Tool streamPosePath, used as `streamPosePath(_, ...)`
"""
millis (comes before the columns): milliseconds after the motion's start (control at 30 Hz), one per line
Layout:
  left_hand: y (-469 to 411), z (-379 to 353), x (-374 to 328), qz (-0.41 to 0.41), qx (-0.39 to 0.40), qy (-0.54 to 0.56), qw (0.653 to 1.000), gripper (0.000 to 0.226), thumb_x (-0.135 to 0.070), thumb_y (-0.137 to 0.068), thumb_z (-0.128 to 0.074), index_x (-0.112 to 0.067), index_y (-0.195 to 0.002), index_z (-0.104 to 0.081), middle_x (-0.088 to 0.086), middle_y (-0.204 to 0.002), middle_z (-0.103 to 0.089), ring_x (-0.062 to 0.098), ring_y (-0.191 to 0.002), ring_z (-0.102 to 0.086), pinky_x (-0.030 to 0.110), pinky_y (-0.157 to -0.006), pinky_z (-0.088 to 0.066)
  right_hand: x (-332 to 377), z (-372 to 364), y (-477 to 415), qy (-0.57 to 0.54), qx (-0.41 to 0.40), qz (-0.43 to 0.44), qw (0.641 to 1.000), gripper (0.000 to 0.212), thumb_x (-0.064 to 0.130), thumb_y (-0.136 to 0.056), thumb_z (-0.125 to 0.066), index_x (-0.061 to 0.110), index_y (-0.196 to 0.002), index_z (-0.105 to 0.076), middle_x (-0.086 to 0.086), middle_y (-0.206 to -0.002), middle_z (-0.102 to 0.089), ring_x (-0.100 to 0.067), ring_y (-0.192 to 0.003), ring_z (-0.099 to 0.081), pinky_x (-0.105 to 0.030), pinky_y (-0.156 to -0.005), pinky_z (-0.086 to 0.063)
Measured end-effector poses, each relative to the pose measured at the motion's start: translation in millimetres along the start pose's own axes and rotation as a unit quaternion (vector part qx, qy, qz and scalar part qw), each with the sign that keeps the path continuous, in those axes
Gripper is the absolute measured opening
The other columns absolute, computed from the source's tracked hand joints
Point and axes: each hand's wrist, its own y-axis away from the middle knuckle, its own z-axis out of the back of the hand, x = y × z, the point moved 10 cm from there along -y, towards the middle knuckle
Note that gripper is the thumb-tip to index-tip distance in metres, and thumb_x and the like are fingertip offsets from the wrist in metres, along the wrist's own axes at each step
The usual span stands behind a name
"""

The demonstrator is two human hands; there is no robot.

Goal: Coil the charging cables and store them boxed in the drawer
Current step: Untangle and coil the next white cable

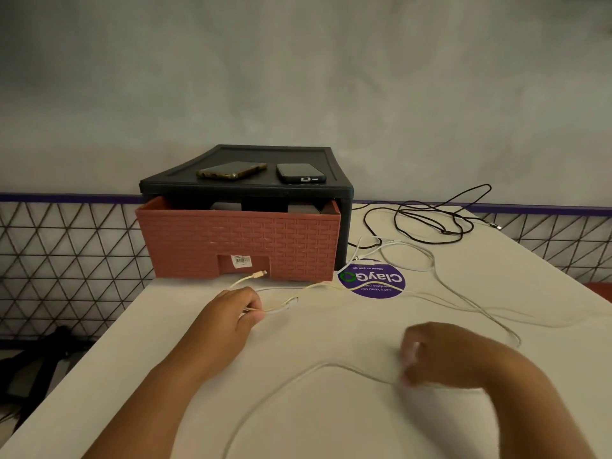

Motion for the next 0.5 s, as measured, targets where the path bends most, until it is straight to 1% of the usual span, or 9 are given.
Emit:
streamPosePath(67, 0.1, -2.8, 0.5, 0.006, 0.009, 0.006, 1.000, 0.024, -0.013, -0.091, -0.056, -0.026, -0.072, -0.050, -0.013, -0.079, -0.055, 0.001, -0.083, -0.048, 0.007, -0.068, -0.032, 39.9, -7.1, -9.5, -0.010, -0.029, 0.061, 0.998, 0.024, 0.043, -0.074, -0.067, 0.034, -0.091, -0.053, 0.013, -0.088, -0.050, -0.010, -0.084, -0.047, -0.017, -0.062, -0.035)
streamPosePath(133, 0.6, -6.4, 3.3, 0.013, 0.020, 0.011, 1.000, 0.024, -0.014, -0.090, -0.057, -0.027, -0.071, -0.051, -0.013, -0.080, -0.057, 0.001, -0.083, -0.049, 0.008, -0.068, -0.033, 70.4, -16.0, -13.7, -0.013, -0.043, 0.108, 0.993, 0.031, 0.042, -0.075, -0.068, 0.031, -0.102, -0.055, 0.008, -0.092, -0.047, -0.013, -0.087, -0.045, -0.025, -0.068, -0.036)
streamPosePath(167, 1.3, -8.8, 4.8, 0.014, 0.028, 0.011, 0.999, 0.024, -0.014, -0.090, -0.058, -0.027, -0.070, -0.052, -0.014, -0.080, -0.057, 0.001, -0.083, -0.049, 0.008, -0.068, -0.034, 80.8, -19.5, -14.6, -0.017, -0.047, 0.127, 0.991, 0.028, 0.039, -0.077, -0.067, 0.030, -0.101, -0.055, 0.007, -0.092, -0.046, -0.013, -0.087, -0.044, -0.026, -0.070, -0.035)
streamPosePath(233, 3.1, -17.0, 9.7, 0.016, 0.055, -0.001, 0.998, 0.025, -0.014, -0.088, -0.060, -0.029, -0.069, -0.052, -0.015, -0.081, -0.056, 0.003, -0.084, -0.049, 0.011, -0.069, -0.034, 90.4, -22.9, -15.8, -0.026, -0.050, 0.152, 0.987, 0.011, 0.026, -0.083, -0.062, 0.029, -0.089, -0.054, 0.006, -0.090, -0.048, -0.014, -0.085, -0.046, -0.027, -0.071, -0.038)
streamPosePath(267, 3.9, -21.7, 13.9, 0.018, 0.068, -0.009, 0.997, 0.027, -0.014, -0.087, -0.061, -0.031, -0.069, -0.052, -0.015, -0.082, -0.056, 0.004, -0.085, -0.049, 0.013, -0.070, -0.034, 90.2, -23.4, -17.0, -0.026, -0.053, 0.154, 0.986, 0.010, 0.019, -0.085, -0.058, 0.028, -0.084, -0.053, 0.005, -0.089, -0.050, -0.015, -0.084, -0.047, -0.027, -0.070, -0.039)
streamPosePath(367, 4.9, -26.2, 21.8, 0.027, 0.075, -0.003, 0.997, 0.031, -0.012, -0.083, -0.066, -0.037, -0.070, -0.052, -0.017, -0.090, -0.054, 0.005, -0.090, -0.050, 0.017, -0.077, -0.038, 69.2, -16.4, -23.2, 0.017, -0.080, 0.102, 0.991, 0.013, 0.013, -0.087, -0.046, 0.022, -0.083, -0.054, -0.003, -0.098, -0.059, -0.017, -0.083, -0.046, -0.025, -0.065, -0.037)
streamPosePath(400, 4.5, -25.5, 20.9, 0.026, 0.068, 0.004, 0.997, 0.032, -0.012, -0.081, -0.067, -0.040, -0.074, -0.052, -0.020, -0.095, -0.053, 0.002, -0.094, -0.049, 0.012, -0.079, -0.036, 57.5, -11.8, -24.9, 0.030, -0.095, 0.069, 0.993, 0.013, 0.013, -0.087, -0.044, 0.021, -0.080, -0.051, -0.005, -0.103, -0.060, -0.018, -0.082, -0.045, -0.024, -0.061, -0.036)
streamPosePath(467, 4.7, -22.2, 12.8, 0.020, 0.058, 0.020, 0.998, 0.036, -0.016, -0.078, -0.070, -0.045, -0.084, -0.051, -0.027, -0.105, -0.047, -0.005, -0.102, -0.042, 0.002, -0.080, -0.031, 34.9, -1.0, -26.2, 0.021, -0.127, 0.000, 0.992, 0.018, 0.012, -0.087, -0.041, 0.022, -0.072, -0.043, -0.007, -0.102, -0.059, -0.019, -0.081, -0.045, -0.020, -0.055, -0.032)
streamPosePath(500, 4.8, -20.9, 5.8, 0.017, 0.057, 0.039, 0.997, 0.033, -0.022, -0.076, -0.071, -0.046, -0.088, -0.051, -0.028, -0.109, -0.046, -0.008, -0.106, -0.041, -0.001, -0.080, -0.029, 26.0, 3.5, -26.4, 0.001, -0.141, -0.025, 0.990, 0.016, 0.010, -0.087, -0.041, 0.021, -0.077, -0.047, -0.007, -0.101, -0.059, -0.018, -0.081, -0.046, -0.020, -0.057, -0.033)
